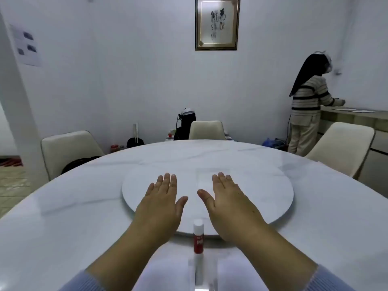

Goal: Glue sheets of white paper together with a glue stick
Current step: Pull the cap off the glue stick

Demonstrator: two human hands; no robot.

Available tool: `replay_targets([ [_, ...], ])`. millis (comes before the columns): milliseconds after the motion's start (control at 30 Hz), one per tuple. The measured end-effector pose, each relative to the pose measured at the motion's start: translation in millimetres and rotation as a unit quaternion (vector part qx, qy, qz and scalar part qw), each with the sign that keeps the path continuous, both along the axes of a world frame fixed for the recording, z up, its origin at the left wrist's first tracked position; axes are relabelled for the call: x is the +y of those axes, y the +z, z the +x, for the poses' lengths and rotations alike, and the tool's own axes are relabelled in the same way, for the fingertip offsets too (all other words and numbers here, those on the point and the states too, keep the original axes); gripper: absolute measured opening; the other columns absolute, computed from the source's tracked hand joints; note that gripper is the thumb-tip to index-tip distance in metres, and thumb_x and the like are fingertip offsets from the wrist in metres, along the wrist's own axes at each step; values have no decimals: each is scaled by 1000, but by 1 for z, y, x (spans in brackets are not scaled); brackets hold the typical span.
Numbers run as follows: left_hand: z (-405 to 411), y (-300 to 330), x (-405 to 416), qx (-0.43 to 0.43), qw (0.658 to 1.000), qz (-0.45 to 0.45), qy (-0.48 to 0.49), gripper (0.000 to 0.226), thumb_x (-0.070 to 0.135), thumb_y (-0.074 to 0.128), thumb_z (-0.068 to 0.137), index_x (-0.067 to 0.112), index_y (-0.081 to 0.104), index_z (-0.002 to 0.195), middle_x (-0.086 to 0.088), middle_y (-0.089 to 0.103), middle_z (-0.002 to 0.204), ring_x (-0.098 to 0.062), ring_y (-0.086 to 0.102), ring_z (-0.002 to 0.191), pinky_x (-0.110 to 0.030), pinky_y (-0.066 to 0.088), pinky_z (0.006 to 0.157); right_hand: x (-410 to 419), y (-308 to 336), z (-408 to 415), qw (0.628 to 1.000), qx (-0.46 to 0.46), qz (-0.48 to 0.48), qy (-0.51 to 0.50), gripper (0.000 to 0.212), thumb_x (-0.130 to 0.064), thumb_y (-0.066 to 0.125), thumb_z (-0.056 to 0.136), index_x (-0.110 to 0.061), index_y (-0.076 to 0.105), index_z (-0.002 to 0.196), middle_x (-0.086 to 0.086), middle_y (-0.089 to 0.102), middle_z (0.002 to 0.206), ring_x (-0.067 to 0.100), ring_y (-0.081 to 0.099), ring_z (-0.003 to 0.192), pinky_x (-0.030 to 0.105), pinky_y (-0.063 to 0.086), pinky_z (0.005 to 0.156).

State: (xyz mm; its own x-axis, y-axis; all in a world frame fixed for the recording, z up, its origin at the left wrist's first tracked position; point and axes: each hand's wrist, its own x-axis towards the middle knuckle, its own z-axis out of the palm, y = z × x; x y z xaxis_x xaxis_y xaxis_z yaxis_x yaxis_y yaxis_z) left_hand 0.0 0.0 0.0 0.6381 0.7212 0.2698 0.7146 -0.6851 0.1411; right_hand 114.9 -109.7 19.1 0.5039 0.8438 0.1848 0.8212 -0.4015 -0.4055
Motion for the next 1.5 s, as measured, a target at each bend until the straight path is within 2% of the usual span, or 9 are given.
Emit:
replay_targets([
  [233, -24, -64, -26, 13, 1000, -10, -14, 59, 38, 16, 101, 11, -1, 150, -7, -1, 161, -18, -3, 148, -29, -1, 118, -12, -68, -29, 998, 23, -4, 62, 64, -51, 29, 97, -21, 17, 152, -2, 16, 161, 13, 16, 147, 30, 21, 115],
  [400, -29, -82, -40, -39, 995, -83, -24, 58, 33, 26, 101, 11, 5, 151, -4, 5, 161, -17, 0, 148, -29, 5, 118, -13, -76, -40, 992, 45, 114, 28, 34, -34, 45, 98, -19, 47, 128, -1, 57, 127, 19, 55, 109, 29, 42, 82],
  [500, -28, -89, -51, -134, 973, -179, -50, 58, 35, 42, 96, 20, 24, 148, 3, 23, 157, -13, 18, 145, -29, 24, 116, -16, -81, -45, 977, 116, 178, 20, 22, -28, 47, 97, -18, 51, 116, -4, 58, 108, 14, 53, 90, 28, 41, 74],
  [567, -29, -89, -63, -224, 949, -206, -77, 34, 36, 48, 93, 29, 50, 126, 10, 54, 130, -6, 50, 118, -18, 43, 90, -21, -86, -49, 962, 154, 227, 21, 21, -29, 48, 95, -19, 53, 113, -5, 60, 104, 14, 56, 92, 28, 46, 77],
  [667, -32, -82, -77, -337, 915, -198, -95, 12, 30, 50, 93, 29, 62, 93, 10, 66, 90, -6, 60, 85, -15, 43, 68, -30, -81, -55, 924, 220, 311, 46, 15, -28, 57, 92, -25, 58, 107, -3, 65, 93, 13, 63, 88, 26, 52, 76],
  [967, -39, -75, -84, -405, 790, -420, -188, 23, 23, 47, 95, 14, 68, 99, 2, 68, 76, -10, 63, 69, -28, 49, 74, -55, -62, -43, 844, 394, 335, 144, 29, -6, 52, 95, -29, 66, 105, 9, 64, 97, 4, 60, 73, 11, 49, 64],
  [1100, -39, -75, -89, -427, 734, -484, -211, 30, 29, 47, 91, 10, 69, 98, -4, 68, 77, -16, 62, 69, -38, 49, 81, -55, -64, -47, 826, 425, 348, 127, 15, -30, 68, 82, -24, 67, 96, 5, 69, 94, 10, 64, 77, 20, 52, 63],
  [1333, -40, -78, -89, -448, 707, -503, -215, 40, 38, 51, 77, 9, 69, 99, -8, 69, 78, -19, 63, 70, -38, 50, 81, -58, -60, -48, 796, 479, 348, 126, 17, -13, 55, 94, -20, 65, 106, -2, 76, 88, 3, 65, 66, 14, 50, 56],
  [1500, -42, -78, -90, -446, 704, -500, -235, 41, 37, 50, 80, 6, 69, 99, -9, 68, 81, -17, 62, 69, -35, 50, 78, -52, -64, -57, 806, 458, 369, 71, 21, -20, 79, 73, -19, 70, 92, 0, 60, 76, 11, 57, 65, 19, 50, 54],
])
